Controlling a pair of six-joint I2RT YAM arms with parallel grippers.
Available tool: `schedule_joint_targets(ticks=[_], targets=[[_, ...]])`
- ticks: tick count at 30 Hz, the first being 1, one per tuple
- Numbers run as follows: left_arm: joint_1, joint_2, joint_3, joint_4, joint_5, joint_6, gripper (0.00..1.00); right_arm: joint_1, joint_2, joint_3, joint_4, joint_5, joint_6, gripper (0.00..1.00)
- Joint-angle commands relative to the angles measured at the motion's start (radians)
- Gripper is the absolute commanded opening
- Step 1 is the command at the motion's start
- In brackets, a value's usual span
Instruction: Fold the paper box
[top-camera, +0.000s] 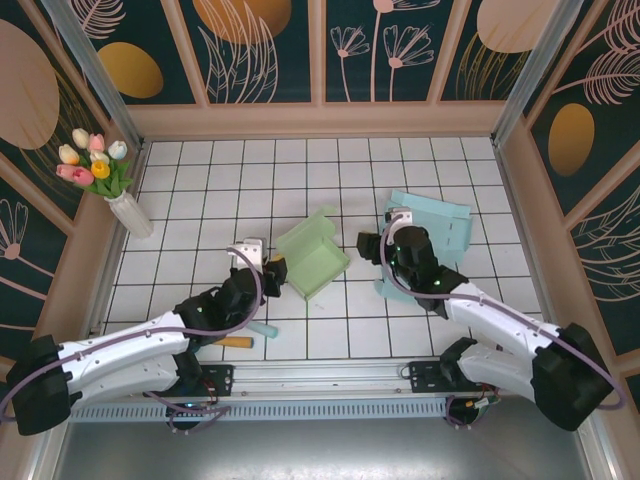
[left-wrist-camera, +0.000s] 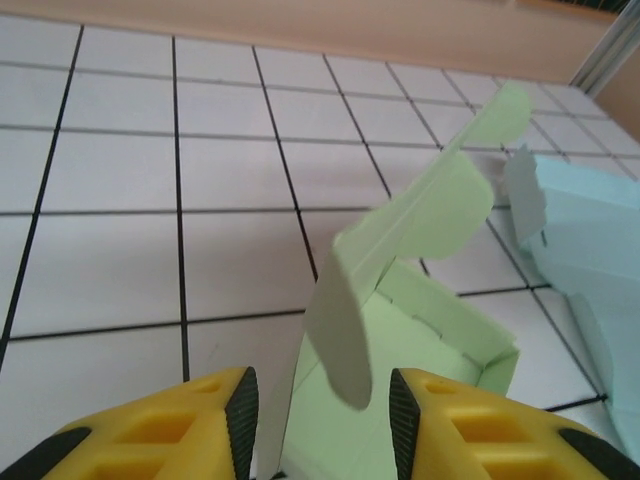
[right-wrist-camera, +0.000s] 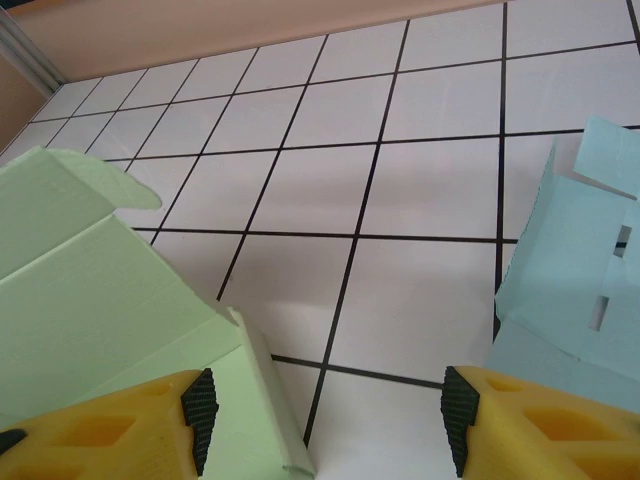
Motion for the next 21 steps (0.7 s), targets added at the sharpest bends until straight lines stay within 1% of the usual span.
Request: schedule_joint_targets(ticks=[1, 4, 9, 11, 14, 19, 21], targets=[[0.001, 0.006, -0.034, 0.029, 0.023, -0.052, 0.39, -0.052, 0.031, 0.054, 0.076, -0.039, -0.041, 0.64], [0.001, -0.017, -0.067, -0.01, -0.042, -0.078, 0.38, -0.113, 0.053, 0.066, 0.076, -0.06, -0.042, 0.64], [0.003, -0.094, -0.134, -0.022, -0.081, -0.109, 0.38, -0.191, 0.103, 0.079, 0.102, -0.083, -0.067, 0.64], [0.01, -0.096, -0.153, 0.012, -0.068, -0.103, 0.37, -0.21, 0.141, 0.09, 0.126, -0.108, -0.069, 0.64], [0.021, -0.064, -0.166, 0.105, -0.017, -0.078, 0.37, -0.22, 0.226, 0.125, 0.162, -0.166, -0.091, 0.62], [0.056, 0.064, -0.137, 0.197, 0.026, -0.037, 0.37, -0.222, 0.363, 0.177, 0.233, -0.282, -0.177, 0.6], [0.084, 0.112, -0.137, 0.246, 0.049, -0.025, 0.34, -0.222, 0.409, 0.194, 0.248, -0.32, -0.197, 0.59]])
